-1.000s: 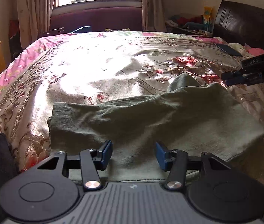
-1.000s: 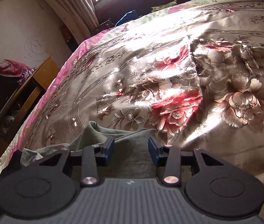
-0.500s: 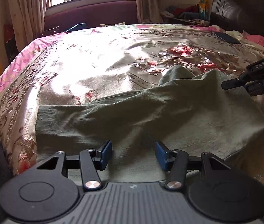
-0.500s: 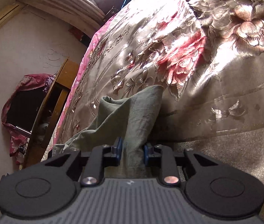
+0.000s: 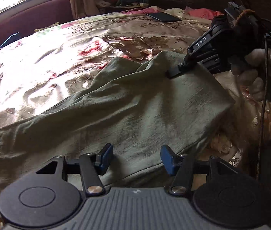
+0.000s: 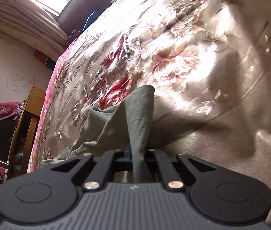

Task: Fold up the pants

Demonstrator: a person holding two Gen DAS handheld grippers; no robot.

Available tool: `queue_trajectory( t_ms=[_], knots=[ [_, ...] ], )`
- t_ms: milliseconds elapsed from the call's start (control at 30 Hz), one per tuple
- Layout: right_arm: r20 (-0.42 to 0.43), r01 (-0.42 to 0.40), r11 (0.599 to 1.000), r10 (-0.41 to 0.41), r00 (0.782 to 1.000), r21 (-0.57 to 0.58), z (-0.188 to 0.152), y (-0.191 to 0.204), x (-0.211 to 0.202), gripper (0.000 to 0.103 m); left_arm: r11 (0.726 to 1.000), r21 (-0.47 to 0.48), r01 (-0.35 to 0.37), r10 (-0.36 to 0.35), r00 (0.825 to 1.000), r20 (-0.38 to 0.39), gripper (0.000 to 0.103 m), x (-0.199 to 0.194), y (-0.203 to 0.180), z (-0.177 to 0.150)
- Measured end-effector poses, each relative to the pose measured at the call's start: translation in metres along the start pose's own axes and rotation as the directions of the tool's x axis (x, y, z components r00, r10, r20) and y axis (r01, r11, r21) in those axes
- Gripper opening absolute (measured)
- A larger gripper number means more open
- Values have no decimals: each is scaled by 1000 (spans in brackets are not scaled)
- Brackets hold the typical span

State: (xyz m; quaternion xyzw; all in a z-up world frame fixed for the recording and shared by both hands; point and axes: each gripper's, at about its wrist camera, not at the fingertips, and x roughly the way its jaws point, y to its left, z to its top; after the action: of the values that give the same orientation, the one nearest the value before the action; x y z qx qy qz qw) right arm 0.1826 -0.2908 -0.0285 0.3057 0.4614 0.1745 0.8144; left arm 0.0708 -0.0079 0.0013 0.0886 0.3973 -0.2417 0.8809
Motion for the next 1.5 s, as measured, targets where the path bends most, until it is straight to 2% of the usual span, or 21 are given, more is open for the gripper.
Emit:
queue_trajectory(
  t_ms=[67,133,167,267,333,367,467,567,633,733,867,933,967,1000,1033,1100,1133,1267,1333,1400,1500],
  knots=[
    [29,51,999,-51,998,1,-2,-9,-20,4,1000,3,27,-28,999,22,67,2,-9,10],
    [40,63,997,-65,997,44,-6,-23,-32,4,1000,13,13,-14,998,64,68,9,-18,20],
    [45,64,996,-67,997,66,-9,-28,-36,5,1000,11,-1,0,998,59,69,15,-20,22],
    [68,58,990,-67,995,132,-17,-47,-49,7,999,-39,-17,15,999,-44,69,39,-19,20],
    [85,36,989,-48,995,142,-21,-48,-55,7,999,-29,-15,14,999,-38,69,33,-25,13],
    [85,39,990,-51,995,136,-23,-47,-56,11,1000,-9,-2,2,1000,-29,69,25,-30,10],
    [81,62,992,-71,994,113,-23,-41,-58,10,1000,13,-12,12,1000,-6,69,17,-40,5],
    [98,47,992,-58,994,115,-19,-33,-60,8,1000,15,-21,22,998,-58,72,31,-48,0],
    [105,44,994,-55,993,99,-14,-27,-55,10,999,33,-21,23,999,-45,72,30,-55,-5],
    [87,150,988,-152,985,24,-10,-18,-40,16,1000,29,6,-4,999,-40,73,22,-55,-9],
    [50,166,984,-169,984,69,-19,-28,-29,17,999,-37,-30,32,998,50,72,5,-44,-8],
    [62,149,981,-158,986,121,-23,-33,-38,11,994,-86,-73,83,989,119,73,-4,-35,-2],
    [68,138,979,-150,986,149,-24,-32,-44,8,991,-100,-89,101,988,119,73,-4,-32,-1],
    [75,126,978,-140,987,167,-23,-28,-49,7,988,-123,-89,99,992,80,73,3,-26,2],
    [86,110,979,-125,988,169,-21,-19,-55,7,987,-150,-50,56,998,39,73,9,-22,2],
    [102,100,986,-115,988,135,-16,3,-63,7,979,-197,43,-38,999,30,73,10,-24,-5],
    [107,106,989,-117,987,102,-12,22,-66,7,982,-179,62,-57,998,33,73,9,-31,-8],
    [78,107,994,-108,991,19,-3,84,-56,7,996,-38,83,-79,990,113,73,-12,-59,-11],
    [63,111,994,-110,992,-13,-3,111,-42,7,984,-61,165,-154,976,156,73,-25,-65,-11],
    [43,114,993,-113,993,-38,-6,137,-25,7,977,-76,198,-181,966,184,74,-32,-68,-12],
    [-10,137,986,-138,990,-92,-15,171,4,8,987,-57,148,-132,965,226,75,-38,-74,-12]
  ],
)
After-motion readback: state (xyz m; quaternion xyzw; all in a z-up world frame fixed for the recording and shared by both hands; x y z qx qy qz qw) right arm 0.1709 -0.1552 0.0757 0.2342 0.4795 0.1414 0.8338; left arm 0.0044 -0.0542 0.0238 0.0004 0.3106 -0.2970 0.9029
